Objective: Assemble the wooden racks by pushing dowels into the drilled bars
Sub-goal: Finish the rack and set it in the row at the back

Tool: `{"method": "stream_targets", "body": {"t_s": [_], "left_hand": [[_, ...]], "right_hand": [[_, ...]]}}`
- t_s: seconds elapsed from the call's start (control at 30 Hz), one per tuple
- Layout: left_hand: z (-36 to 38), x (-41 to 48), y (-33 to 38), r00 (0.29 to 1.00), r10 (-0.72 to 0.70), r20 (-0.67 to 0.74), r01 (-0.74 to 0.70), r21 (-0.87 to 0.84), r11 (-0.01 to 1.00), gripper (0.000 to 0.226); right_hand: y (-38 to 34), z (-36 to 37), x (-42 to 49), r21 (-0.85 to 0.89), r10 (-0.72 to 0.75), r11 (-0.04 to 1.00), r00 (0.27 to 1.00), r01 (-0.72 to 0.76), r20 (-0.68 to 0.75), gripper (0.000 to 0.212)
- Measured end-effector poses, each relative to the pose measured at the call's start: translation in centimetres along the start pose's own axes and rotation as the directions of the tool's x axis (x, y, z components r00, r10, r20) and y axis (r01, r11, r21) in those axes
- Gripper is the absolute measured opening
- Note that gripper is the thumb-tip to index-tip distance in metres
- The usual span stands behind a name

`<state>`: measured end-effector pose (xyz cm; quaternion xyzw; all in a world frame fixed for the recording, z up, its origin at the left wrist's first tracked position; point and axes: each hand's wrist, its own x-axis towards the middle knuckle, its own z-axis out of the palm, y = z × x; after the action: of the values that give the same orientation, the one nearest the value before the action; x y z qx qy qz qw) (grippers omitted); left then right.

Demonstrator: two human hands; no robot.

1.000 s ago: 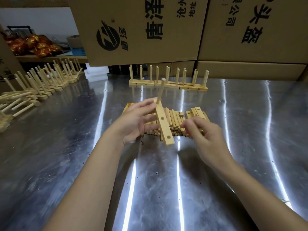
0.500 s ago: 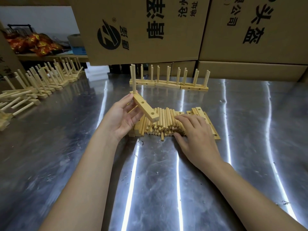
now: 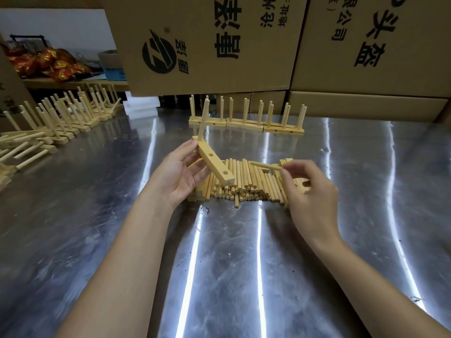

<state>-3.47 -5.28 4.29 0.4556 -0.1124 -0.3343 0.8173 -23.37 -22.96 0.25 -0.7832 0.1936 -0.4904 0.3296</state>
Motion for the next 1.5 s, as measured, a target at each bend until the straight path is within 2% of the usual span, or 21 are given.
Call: {"method": "stream_targets", "body": {"t_s": [0.13, 0.3, 0.57, 0.7, 0.8, 0.97, 1.07, 1.2, 1.5], "left_hand": [[0.2, 0.2, -0.4, 1.0, -0.012, 0.015, 0.011, 0.055, 0.998, 0.033], [1.1, 0.2, -1.3, 0.998, -0.039, 0.054, 0.033, 0.11, 0.993, 0.032], [2.9, -0.4, -2.6, 0.97, -0.098, 0.224, 0.067, 0.142, 0.988, 0.033], [3.3, -0.6, -3.3, 0.941, -0.124, 0.315, 0.061, 0.204, 0.977, 0.033], [3.4, -0.7, -3.5, 0.93, -0.137, 0.34, 0.056, 0.236, 0.97, 0.033], [3.1, -0.7, -3.4, 0.929, -0.144, 0.341, 0.048, 0.274, 0.961, 0.035], [3.0, -0.6, -3.3, 0.941, -0.143, 0.306, 0.038, 0.326, 0.945, 0.032], [2.9, -0.5, -3.4, 0.944, -0.154, 0.292, 0.039, 0.364, 0.93, 0.031], [3.0, -0.6, -3.6, 0.935, -0.133, 0.329, -0.039, 0.467, 0.883, 0.03]], "right_hand": [[-0.1, -0.9, 0.3, 0.287, 0.155, 0.943, 0.985, -0.172, 0.078, 0.011], [-0.3, -1.3, 0.1, 0.397, 0.164, 0.894, 0.976, -0.208, 0.143, 0.015], [-1.2, -0.8, -0.3, 0.335, 0.12, 0.917, 0.95, -0.218, 0.288, 0.014], [-0.8, -0.6, -0.3, 0.188, 0.094, 0.963, 0.895, -0.192, 0.436, 0.026], [-0.6, -0.7, -0.1, 0.155, 0.103, 0.973, 0.919, -0.172, 0.38, 0.019], [-1.1, -1.9, 0.4, 0.366, 0.093, 0.909, 0.954, -0.198, 0.286, 0.009], [-1.6, -2.3, 0.5, 0.434, 0.053, 0.881, 0.951, -0.189, 0.306, 0.011], [-1.7, -2.2, 0.5, 0.376, -0.011, 0.914, 0.918, -0.152, 0.397, 0.011], [-1.3, -2.3, 0.7, 0.133, 0.011, 0.988, 0.882, -0.084, 0.472, 0.01]]}}
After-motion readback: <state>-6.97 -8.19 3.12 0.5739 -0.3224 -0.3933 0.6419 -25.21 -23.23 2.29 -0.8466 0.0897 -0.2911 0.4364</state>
